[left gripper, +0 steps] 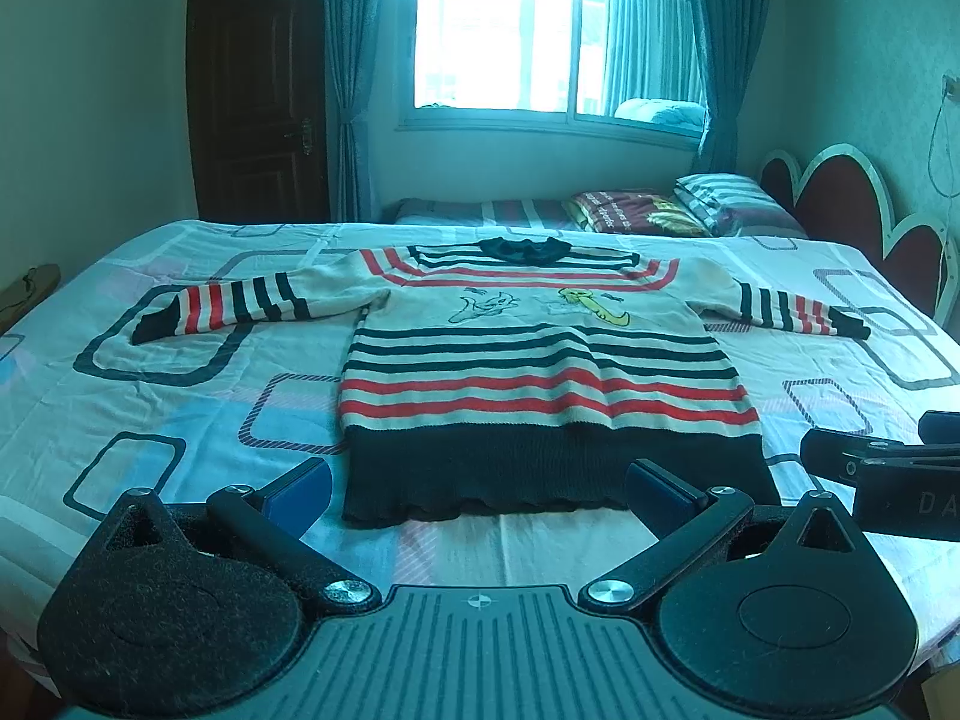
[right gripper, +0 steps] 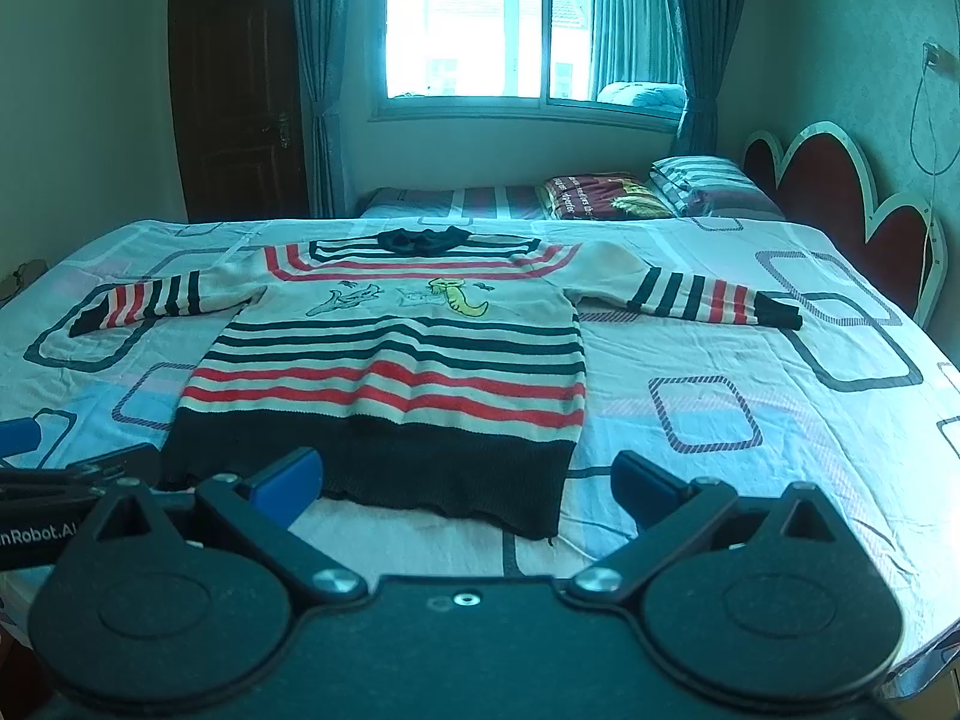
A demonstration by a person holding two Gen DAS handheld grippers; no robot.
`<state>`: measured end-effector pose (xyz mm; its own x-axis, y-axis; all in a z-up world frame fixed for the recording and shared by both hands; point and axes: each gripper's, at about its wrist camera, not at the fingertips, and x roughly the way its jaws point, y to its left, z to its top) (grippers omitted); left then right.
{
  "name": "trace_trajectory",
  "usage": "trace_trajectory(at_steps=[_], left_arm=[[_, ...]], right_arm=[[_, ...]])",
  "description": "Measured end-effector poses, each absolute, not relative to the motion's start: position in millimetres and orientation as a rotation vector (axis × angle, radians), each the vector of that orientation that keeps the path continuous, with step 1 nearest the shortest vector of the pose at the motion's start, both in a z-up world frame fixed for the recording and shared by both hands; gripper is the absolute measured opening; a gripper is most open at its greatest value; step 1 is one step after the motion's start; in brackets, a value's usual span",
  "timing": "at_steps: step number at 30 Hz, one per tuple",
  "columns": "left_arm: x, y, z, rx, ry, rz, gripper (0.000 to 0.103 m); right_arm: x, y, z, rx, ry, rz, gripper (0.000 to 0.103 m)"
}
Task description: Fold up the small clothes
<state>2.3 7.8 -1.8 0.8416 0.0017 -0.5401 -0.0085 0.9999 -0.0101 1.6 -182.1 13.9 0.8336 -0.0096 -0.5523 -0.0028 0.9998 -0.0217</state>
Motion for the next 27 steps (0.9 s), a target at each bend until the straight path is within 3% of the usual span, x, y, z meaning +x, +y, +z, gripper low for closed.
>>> trace_trajectory(at_steps=[27], left_arm=[[4.1,9.3,-0.2,-0.010,0.574,0.010,0.103]], right_arm=[[3.0,-180.8,13.8,-0.021,0.589,-0.007,0.102]])
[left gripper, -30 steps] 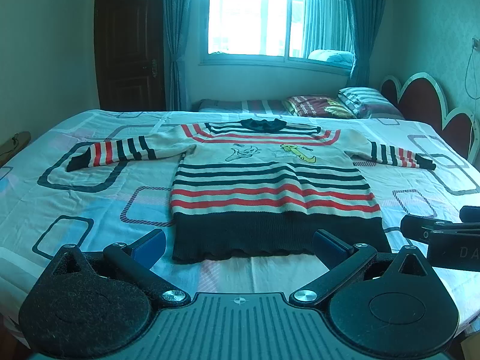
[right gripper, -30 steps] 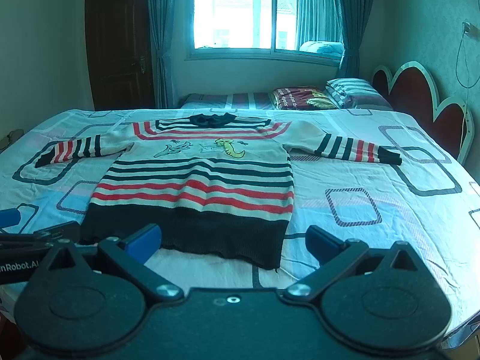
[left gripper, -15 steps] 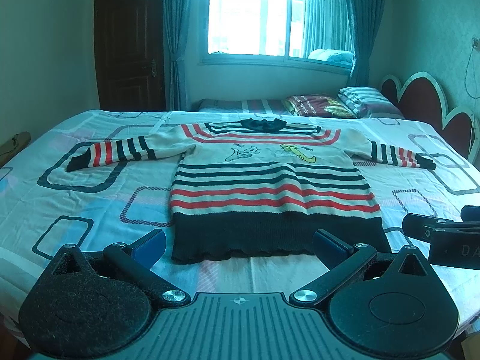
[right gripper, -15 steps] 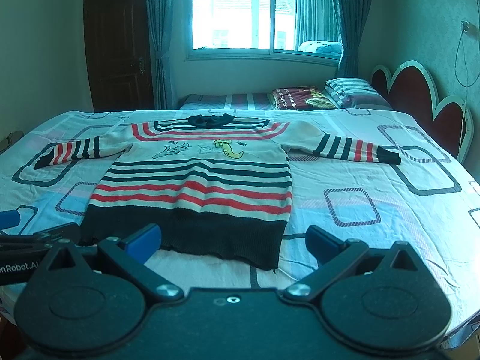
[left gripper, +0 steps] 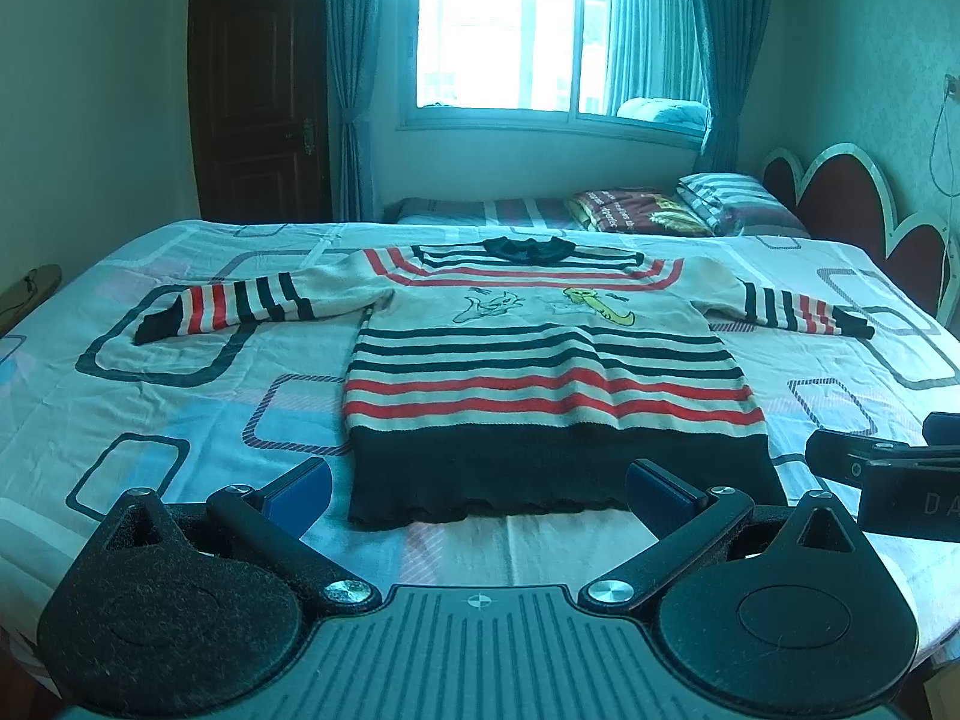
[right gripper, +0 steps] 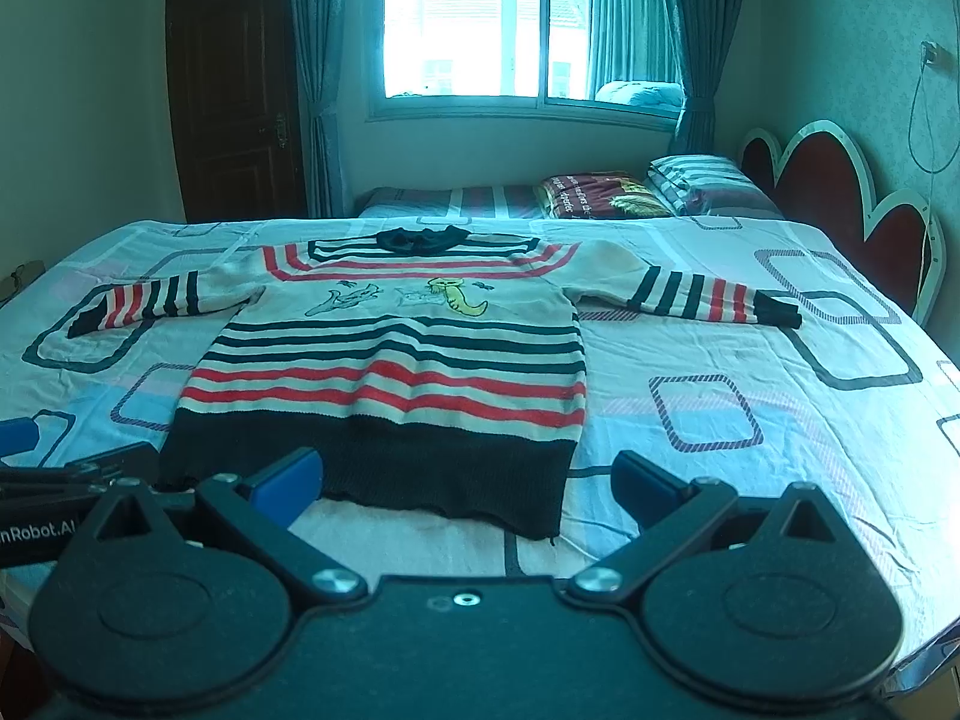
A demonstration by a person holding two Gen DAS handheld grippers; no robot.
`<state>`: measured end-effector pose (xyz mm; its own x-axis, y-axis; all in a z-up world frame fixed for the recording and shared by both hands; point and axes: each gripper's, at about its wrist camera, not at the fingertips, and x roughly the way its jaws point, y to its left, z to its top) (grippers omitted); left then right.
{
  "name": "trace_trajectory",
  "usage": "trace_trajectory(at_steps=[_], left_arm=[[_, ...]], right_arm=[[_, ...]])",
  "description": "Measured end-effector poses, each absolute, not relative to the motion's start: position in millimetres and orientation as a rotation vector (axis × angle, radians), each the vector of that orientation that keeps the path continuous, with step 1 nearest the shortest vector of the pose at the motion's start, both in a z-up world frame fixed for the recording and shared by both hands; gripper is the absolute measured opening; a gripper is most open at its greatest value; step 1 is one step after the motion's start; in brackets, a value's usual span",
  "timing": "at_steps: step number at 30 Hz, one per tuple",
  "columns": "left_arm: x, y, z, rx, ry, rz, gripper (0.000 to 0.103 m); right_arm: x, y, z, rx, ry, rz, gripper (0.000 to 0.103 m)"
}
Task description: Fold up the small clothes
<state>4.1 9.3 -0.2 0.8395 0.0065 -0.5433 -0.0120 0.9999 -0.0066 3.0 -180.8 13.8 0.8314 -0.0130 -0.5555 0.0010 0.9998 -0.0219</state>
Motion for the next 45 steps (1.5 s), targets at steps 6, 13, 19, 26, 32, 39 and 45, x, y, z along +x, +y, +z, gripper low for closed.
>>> trace_trajectory(at_steps=[6,13,19,26,32,39,45], left_arm=[[5.2,12.3,-0.7,-0.007,0.577,0.010,0.103],[5.1,13.3,-0.4,-0.009,0.574,0.009,0.103],[5.1,13.1,0.0,-0.009,0.573,0.009,0.103],[6.3,14.5,1.4,-0.009,0.573,0.011,0.103],[6.5,14.5,2.9,-0.007,0.572,0.013,0.103],[7.0,12.3,3.0,-0.009,0.575,0.015,0.103],[16.6,11.3,3.1,-0.028,0.603,0.002,0.103]], right_arm=[[3.1,-179.6,13.6,-0.020,0.587,-0.009,0.102],[2.0,-178.6,14.2,-0.023,0.587,-0.007,0.102],[2.6,-177.9,14.6,-0.025,0.589,-0.008,0.102],[2.7,-177.2,15.4,-0.025,0.587,-0.004,0.102],[2.8,-177.3,15.7,-0.026,0.589,-0.004,0.102],[3.2,-177.0,14.7,-0.035,0.587,-0.010,0.102],[8.9,-180.7,15.6,-0.040,0.566,-0.010,0.102]])
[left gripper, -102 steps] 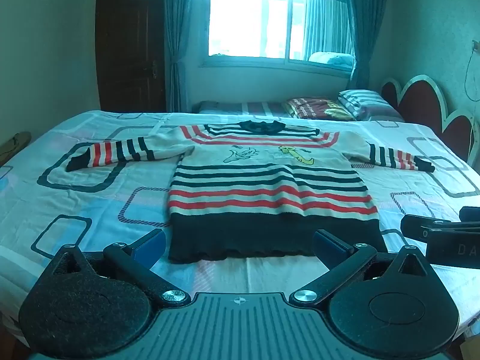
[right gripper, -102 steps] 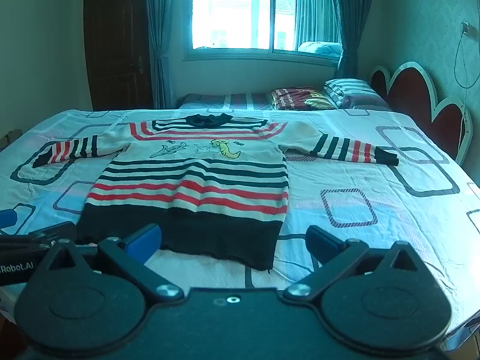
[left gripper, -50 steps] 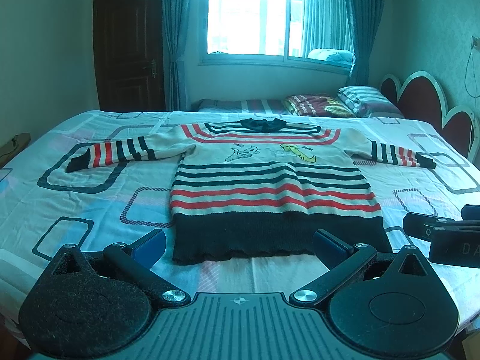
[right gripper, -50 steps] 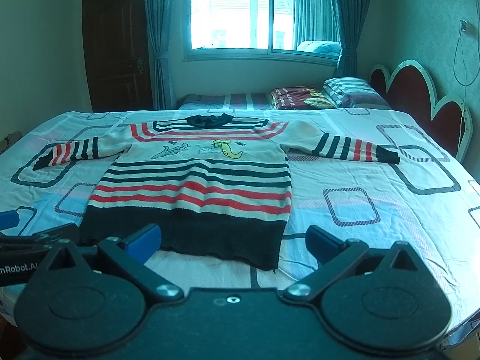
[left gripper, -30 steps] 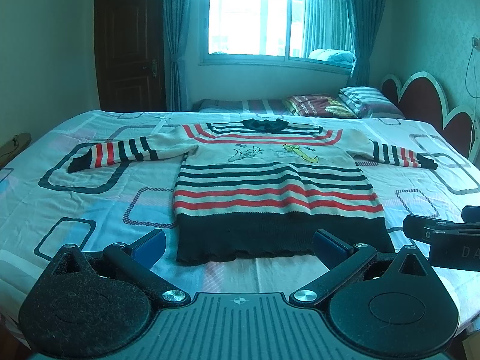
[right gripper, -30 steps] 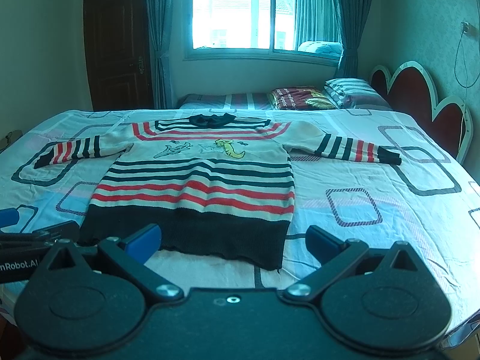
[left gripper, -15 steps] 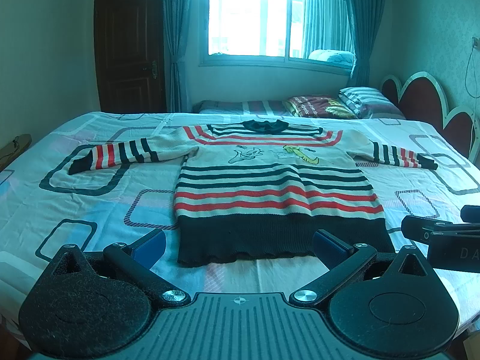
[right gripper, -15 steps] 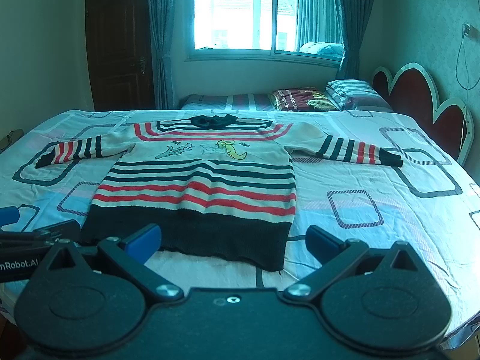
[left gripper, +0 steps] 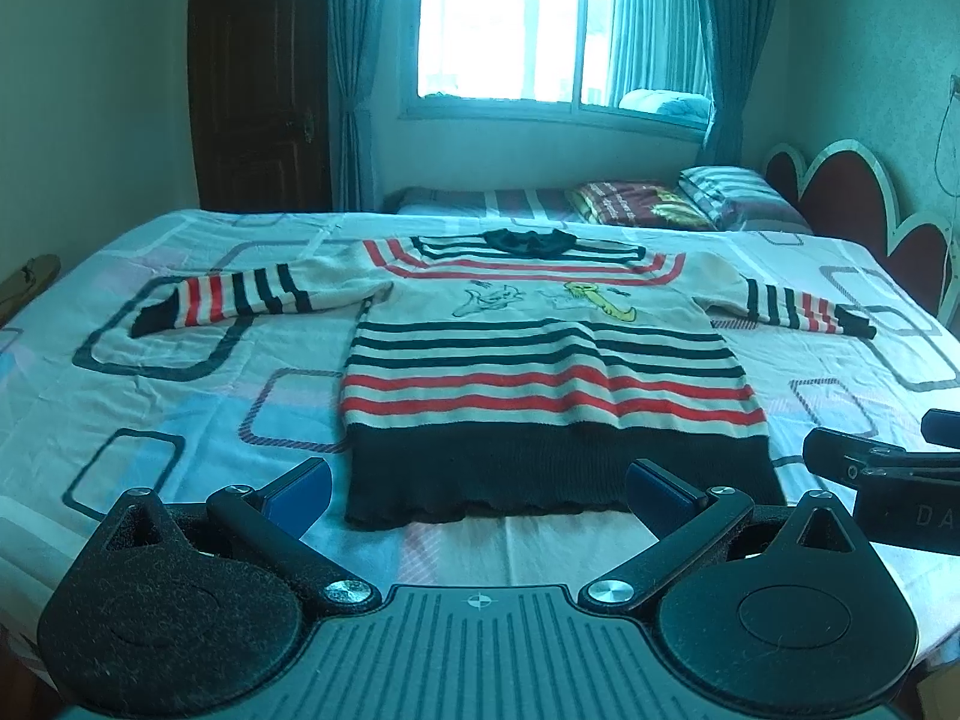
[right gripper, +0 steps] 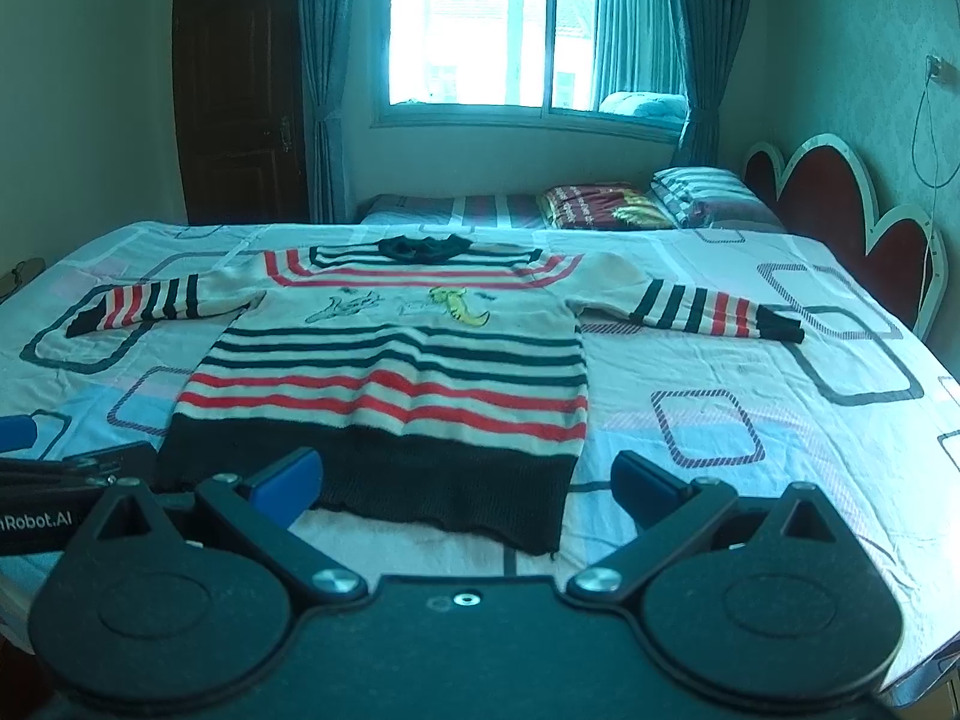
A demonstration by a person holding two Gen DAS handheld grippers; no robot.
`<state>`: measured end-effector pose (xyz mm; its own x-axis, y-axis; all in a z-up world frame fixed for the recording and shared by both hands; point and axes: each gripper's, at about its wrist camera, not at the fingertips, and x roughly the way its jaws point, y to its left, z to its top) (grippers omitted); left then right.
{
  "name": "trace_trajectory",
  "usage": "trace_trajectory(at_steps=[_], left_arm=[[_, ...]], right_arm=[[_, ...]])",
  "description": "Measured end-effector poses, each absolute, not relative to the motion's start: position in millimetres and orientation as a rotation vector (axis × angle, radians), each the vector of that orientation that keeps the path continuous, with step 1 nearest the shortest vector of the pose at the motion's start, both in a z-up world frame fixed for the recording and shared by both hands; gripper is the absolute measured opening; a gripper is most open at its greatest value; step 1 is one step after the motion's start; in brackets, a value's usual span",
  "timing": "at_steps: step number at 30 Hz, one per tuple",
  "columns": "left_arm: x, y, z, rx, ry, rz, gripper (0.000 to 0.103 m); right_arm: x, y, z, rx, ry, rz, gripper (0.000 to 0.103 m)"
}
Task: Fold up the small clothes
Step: 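Reach the right gripper to the sweater's sleeve cuff and grasp it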
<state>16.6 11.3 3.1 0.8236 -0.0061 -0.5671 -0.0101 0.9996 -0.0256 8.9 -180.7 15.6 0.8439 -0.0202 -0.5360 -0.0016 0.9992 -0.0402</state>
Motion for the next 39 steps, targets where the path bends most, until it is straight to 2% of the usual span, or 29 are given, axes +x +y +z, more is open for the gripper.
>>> trace_trajectory(at_steps=[9,16,19,20,22,23,24,26,34,39], left_arm=[[74.9,21.0,9.2,-0.103,0.559,-0.046,0.103],[173.0,29.5,-10.3,-0.149,0.567,-0.075,0.103],[219.1,30.7,-23.6,-0.158,0.577,-0.024,0.103],[235.3,31.1,-27.9,-0.164,0.585,-0.010,0.103],[264.5,32.1,-36.0,-0.166,0.592,0.024,0.103],[278.2,32.4,-40.1,-0.166,0.594,0.035,0.103],[291.3,33.5,-44.3,-0.166,0.599,0.044,0.103],[315.8,34.2,-52.9,-0.163,0.609,0.049,0.103],[380.3,31.1,-83.3,-0.130,0.643,0.065,0.103],[398.8,33.5,-92.3,-0.127,0.651,0.059,0.103]], right_arm=[[56.2,-234.1,15.8,0.059,0.544,-0.069,0.102],[123.0,-310.5,18.9,0.211,0.436,-0.146,0.102],[161.9,-347.4,11.0,0.251,0.420,-0.225,0.088],[175.3,-361.9,6.8,0.283,0.420,-0.244,0.080],[203.4,-393.3,-4.7,0.364,0.431,-0.275,0.077],[217.6,-410.7,-11.8,0.414,0.436,-0.285,0.069],[232.3,-428.6,-20.2,0.467,0.448,-0.299,0.056],[257.0,-462.3,-40.5,0.568,0.470,-0.340,0.043],[315.8,-561.3,-121.5,0.871,0.488,-0.475,0.044],[329.1,-570.7,-131.4,0.923,0.437,-0.445,0.041]])
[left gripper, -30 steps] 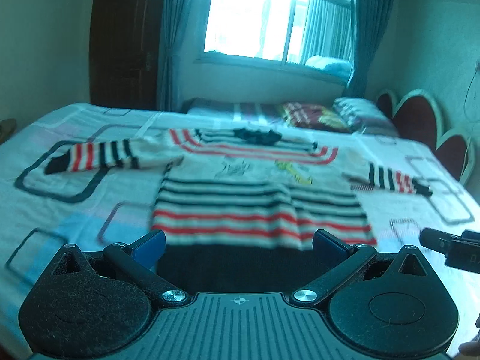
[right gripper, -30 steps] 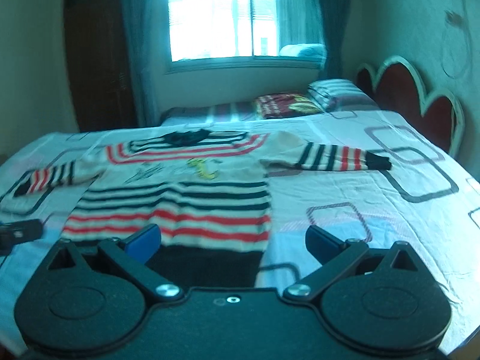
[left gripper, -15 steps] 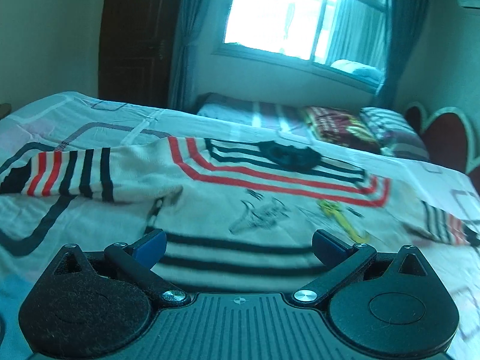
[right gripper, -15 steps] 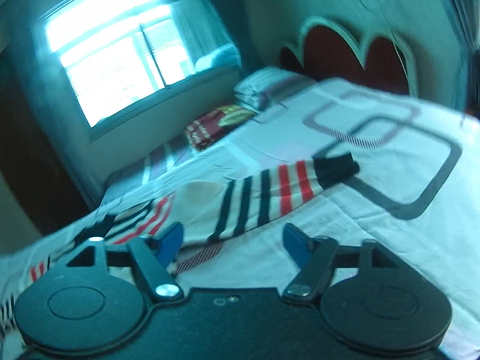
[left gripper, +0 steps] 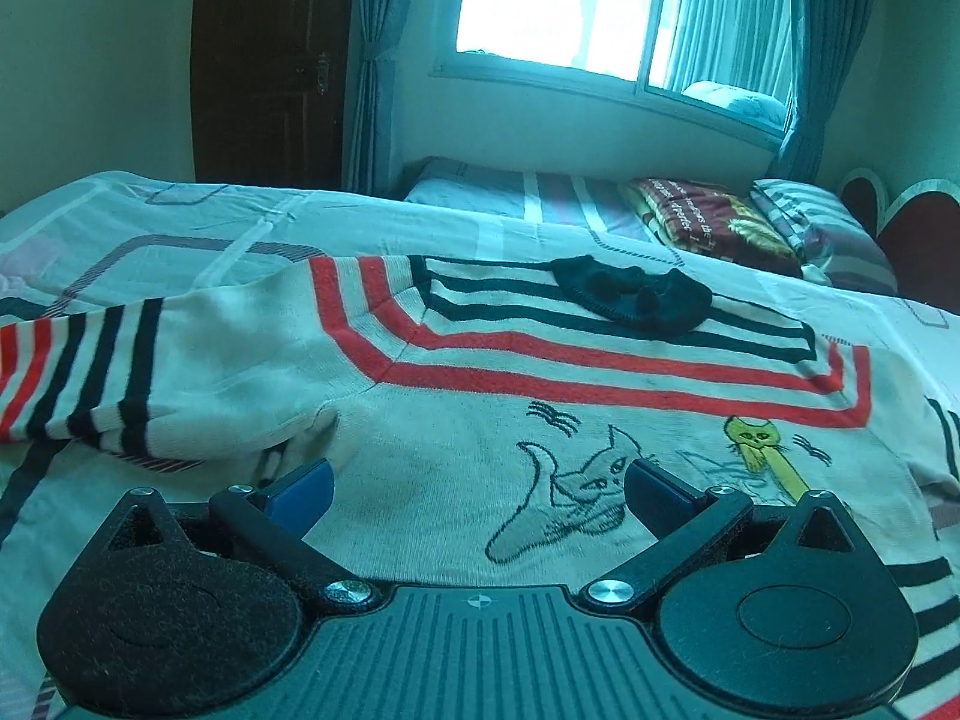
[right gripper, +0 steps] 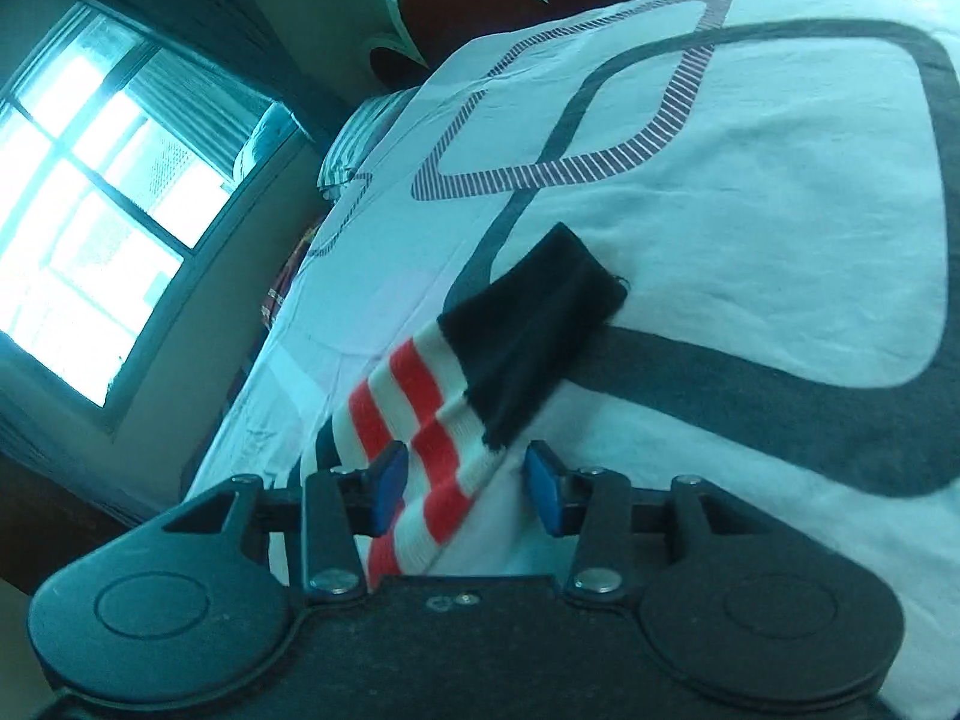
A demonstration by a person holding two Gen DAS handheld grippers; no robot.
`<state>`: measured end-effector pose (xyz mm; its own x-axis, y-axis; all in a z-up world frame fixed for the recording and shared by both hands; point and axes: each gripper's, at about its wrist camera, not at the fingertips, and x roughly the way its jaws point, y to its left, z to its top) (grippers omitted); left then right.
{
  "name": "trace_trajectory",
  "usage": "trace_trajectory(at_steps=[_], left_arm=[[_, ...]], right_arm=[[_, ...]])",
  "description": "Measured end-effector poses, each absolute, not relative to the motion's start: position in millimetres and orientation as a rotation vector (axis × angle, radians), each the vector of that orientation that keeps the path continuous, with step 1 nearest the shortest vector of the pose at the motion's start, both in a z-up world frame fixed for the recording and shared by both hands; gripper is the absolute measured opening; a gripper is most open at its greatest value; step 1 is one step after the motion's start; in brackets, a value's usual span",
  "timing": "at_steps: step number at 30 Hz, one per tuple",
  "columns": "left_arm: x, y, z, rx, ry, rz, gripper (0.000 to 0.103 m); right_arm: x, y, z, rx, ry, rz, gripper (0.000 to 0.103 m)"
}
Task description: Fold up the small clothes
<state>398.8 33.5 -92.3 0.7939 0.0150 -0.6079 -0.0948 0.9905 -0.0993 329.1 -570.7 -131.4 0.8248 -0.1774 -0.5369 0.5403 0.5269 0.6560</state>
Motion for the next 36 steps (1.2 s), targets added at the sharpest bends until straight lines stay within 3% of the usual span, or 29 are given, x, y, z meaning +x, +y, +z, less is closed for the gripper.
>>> trace_trajectory(at_steps=[2,4,5,8,13,20,34,36], left_arm=[[403.6,35.1,-95.3,-0.134,0.652,0.063,0.103],[408.2,39.0,-97.2,-0.133,0.658,0.072,0.103],[410.9,40.9,-98.3,-0.130,0.665,0.075,0.103],[420.0,48.2,-103.3,-0.102,0.713,0.087,0.103],[425.6,71.3,-106.8,-0.075,0.742,0.136,0.103],[419.8,100.0,-103.1,-0.150,0.726,0.101,0.103],[388.9,143.3,-91.2,-0.194,0.722,0.157,0.103],[390.2,141.7,-90.1,-0.204,0.719,0.150,0.103]], right_arm=[[331.1,-579.7,-134.1,0.963,0.412,-0.447,0.035],[332.3,-586.3,-135.6,0.977,0.410,-0.457,0.023],[334.1,-589.1,-136.9,0.972,0.418,-0.468,0.012],[338.0,-592.2,-134.2,0.934,0.437,-0.465,0.007],[350.3,-545.8,-94.8,0.644,0.442,-0.439,0.008],[403.7,-395.9,-47.4,0.313,0.432,-0.104,0.007],[456.3,-133.3,-95.6,0.102,0.669,0.461,0.008],[452.3,-119.3,-105.2,0.060,0.680,0.485,0.021]])
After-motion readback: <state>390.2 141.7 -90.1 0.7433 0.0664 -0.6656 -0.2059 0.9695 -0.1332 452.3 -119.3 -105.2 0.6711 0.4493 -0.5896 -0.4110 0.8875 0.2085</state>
